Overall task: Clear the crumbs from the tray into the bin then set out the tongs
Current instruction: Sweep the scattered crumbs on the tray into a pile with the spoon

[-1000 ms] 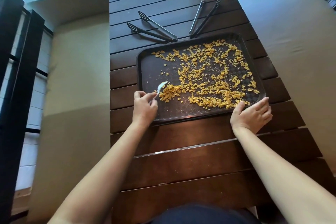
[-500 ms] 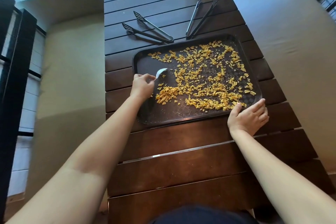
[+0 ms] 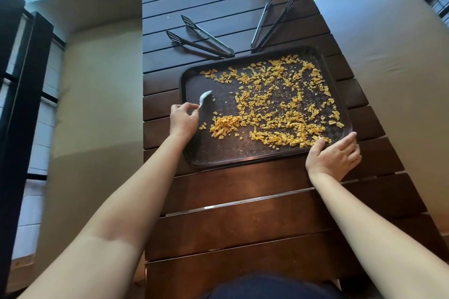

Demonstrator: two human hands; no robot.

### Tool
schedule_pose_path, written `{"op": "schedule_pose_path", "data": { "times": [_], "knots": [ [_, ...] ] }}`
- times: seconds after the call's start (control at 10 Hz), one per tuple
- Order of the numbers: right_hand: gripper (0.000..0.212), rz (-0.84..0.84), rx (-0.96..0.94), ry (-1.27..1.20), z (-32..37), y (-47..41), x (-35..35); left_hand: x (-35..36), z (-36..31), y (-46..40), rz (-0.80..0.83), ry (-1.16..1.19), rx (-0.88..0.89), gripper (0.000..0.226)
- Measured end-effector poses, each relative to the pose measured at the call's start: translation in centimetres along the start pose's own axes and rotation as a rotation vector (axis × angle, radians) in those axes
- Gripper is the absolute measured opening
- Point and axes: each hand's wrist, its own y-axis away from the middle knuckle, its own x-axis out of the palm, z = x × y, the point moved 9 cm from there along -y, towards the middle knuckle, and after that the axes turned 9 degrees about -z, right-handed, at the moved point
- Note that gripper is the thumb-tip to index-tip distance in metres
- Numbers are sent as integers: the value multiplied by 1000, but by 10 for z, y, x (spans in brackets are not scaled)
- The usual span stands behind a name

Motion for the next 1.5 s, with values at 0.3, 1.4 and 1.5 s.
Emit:
{"op": "schedule_pose_path", "data": {
  "times": [0.3, 1.4, 1.5],
  "knots": [
    [79, 3, 1, -2, 0, 0, 1, 13, 4, 31, 265, -43, 105, 18],
    [77, 2, -4, 7, -1, 0, 2, 37, -25, 17, 374, -158, 208, 23],
    [77, -2, -7, 8, -1, 0, 1, 27, -9, 24, 458, -265, 208, 19]
  ]
}}
